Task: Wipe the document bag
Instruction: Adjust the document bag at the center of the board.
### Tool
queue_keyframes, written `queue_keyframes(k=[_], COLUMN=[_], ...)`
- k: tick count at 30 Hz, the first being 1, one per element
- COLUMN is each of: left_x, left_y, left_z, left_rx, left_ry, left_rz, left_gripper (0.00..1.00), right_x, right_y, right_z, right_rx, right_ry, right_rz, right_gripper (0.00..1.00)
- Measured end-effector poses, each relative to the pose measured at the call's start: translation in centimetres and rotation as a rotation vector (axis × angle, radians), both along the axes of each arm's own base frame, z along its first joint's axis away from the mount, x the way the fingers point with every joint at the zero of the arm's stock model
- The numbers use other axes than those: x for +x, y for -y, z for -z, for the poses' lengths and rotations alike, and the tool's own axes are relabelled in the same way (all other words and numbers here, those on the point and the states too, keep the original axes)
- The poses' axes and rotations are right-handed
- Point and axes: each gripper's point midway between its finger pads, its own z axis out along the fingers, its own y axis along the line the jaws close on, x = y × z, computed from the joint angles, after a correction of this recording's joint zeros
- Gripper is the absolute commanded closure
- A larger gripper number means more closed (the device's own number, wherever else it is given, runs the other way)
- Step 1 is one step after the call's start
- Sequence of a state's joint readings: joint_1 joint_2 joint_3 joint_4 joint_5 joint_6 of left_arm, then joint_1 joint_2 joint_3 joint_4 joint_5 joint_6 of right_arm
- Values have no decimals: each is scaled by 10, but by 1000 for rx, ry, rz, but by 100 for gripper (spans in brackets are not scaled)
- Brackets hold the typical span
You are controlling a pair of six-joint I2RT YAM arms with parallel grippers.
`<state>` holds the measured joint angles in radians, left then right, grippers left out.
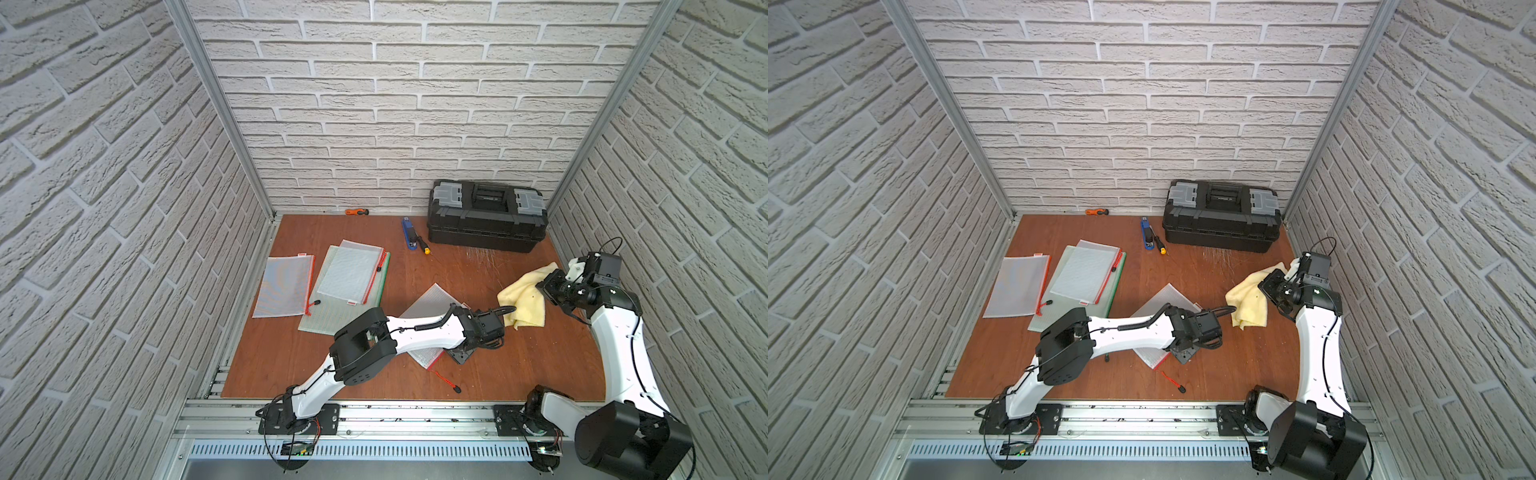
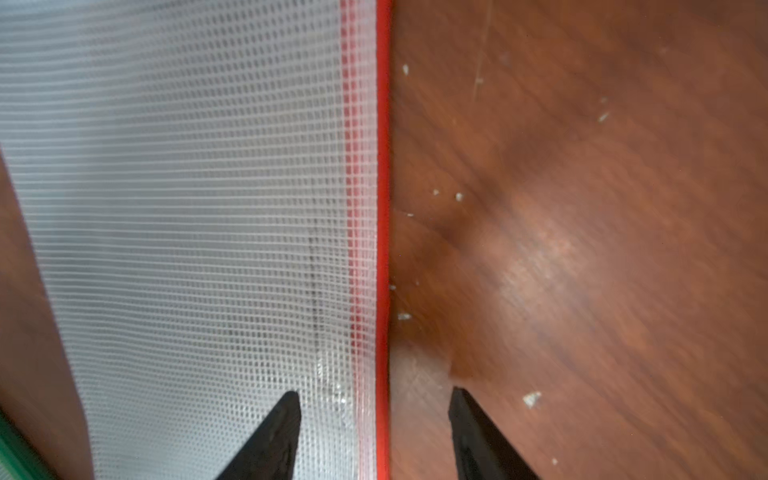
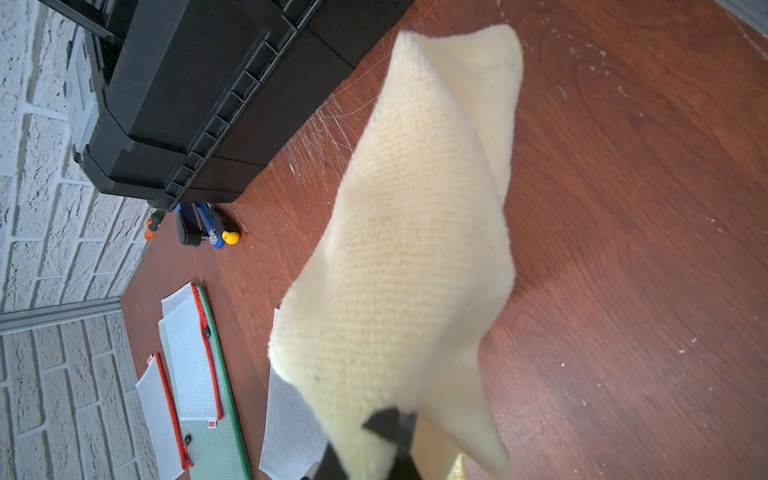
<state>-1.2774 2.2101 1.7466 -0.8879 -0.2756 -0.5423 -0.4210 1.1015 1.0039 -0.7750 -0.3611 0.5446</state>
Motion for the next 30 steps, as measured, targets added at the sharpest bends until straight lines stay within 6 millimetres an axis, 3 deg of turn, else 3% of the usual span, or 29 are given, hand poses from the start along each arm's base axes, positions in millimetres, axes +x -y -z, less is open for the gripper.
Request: queue_keyframes(k=[4, 12, 30], left_x=[0, 4, 5], left_y=[0, -3, 0], left_z=[3, 6, 10], left_rx=[7, 5, -59], left_ry=[-5, -17, -68], left_rz=[5, -6, -15], left_gripper=[40, 55, 65], right_x=[0, 1, 1], right_y=[-2, -5, -9], right_z=[-1, -1, -4], right_rx=[12, 21, 35], right_ry=[5, 10, 23], right_rz=[-9, -19, -32], right_gripper=[98, 98, 98])
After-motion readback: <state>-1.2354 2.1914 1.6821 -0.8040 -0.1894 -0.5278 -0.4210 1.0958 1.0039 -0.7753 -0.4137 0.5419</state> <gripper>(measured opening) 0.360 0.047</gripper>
